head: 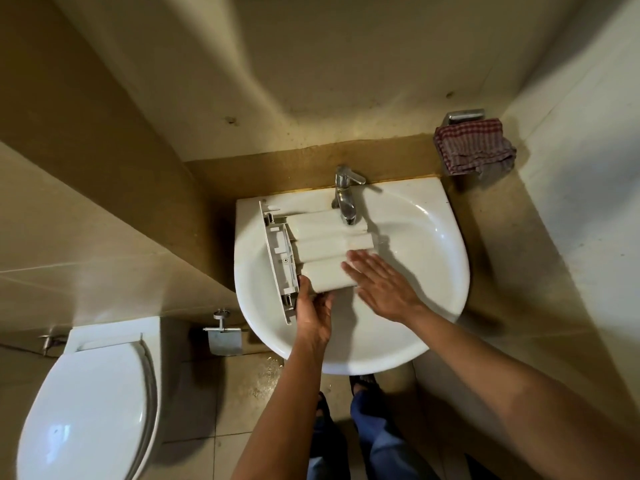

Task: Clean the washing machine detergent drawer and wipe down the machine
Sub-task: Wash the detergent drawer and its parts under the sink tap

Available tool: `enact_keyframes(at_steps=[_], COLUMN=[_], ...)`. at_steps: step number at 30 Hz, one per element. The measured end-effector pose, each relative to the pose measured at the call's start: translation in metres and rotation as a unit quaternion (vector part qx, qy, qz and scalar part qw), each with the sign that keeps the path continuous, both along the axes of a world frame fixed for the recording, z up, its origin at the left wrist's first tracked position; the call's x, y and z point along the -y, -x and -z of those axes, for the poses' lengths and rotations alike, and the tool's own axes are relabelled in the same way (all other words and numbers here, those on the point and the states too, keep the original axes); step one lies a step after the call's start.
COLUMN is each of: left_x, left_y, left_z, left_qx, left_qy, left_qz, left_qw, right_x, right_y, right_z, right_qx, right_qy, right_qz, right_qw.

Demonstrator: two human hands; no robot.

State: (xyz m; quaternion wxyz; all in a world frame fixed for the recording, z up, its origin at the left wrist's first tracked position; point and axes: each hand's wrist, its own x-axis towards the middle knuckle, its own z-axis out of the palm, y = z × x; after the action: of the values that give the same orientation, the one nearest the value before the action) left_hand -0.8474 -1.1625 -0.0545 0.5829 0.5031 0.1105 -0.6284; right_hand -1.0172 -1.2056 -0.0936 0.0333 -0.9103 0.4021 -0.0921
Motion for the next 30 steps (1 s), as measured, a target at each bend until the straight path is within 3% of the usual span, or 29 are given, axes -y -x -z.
enact_keyframes(at_steps=[6, 9, 13, 17, 19, 22, 26, 30], left_x=[-0.005, -0.01, -0.015, -0.018, -0.02, -0.024, -0.03, -0.033], left_y=[0.002, 0.003, -0.003, -0.007, -0.006, -0.006, -0.008, -0.026], left_z=[-0.004, -0.008, -0.014, -0.024, -0.03, -0.042, -0.053, -0.058], left_qx=[-0.014, -0.01, 0.003, 0.018, 0.039, 0.065, 0.087, 0.108], left_qy=[0.002, 0.018, 0.012, 0.006, 0.003, -0.006, 0.003, -0.013], left_qz=[-0.024, -0.026, 0.009, -0.003, -0.013, -0.001, 0.019, 0.008], left_qw=[1.0, 0.999, 1.0, 1.0, 0.999, 0.998, 0.996, 0.994], right_x=[-0.012, -0.002, -0.008, -0.012, -0.008, -0.014, -0.027, -0.026], right_y=[-0.016, -0.056, -0.096, -0.07, -0.051, -0.053, -0.068, -0.063], right_z=[-0.011, -0.027, -0.032, -0.024, -0.025, -0.029, -0.039, -0.053], right_qx=[0.1, 0.094, 0.072, 0.051, 0.049, 0.096, 0.194, 0.235], right_qy=[-0.085, -0.108, -0.122, -0.057, -0.058, -0.118, -0.209, -0.207], right_qz=[0.206, 0.286, 0.286, 0.139, 0.114, 0.18, 0.277, 0.3], right_qw=[0.97, 0.947, 0.948, 0.987, 0.991, 0.972, 0.918, 0.901])
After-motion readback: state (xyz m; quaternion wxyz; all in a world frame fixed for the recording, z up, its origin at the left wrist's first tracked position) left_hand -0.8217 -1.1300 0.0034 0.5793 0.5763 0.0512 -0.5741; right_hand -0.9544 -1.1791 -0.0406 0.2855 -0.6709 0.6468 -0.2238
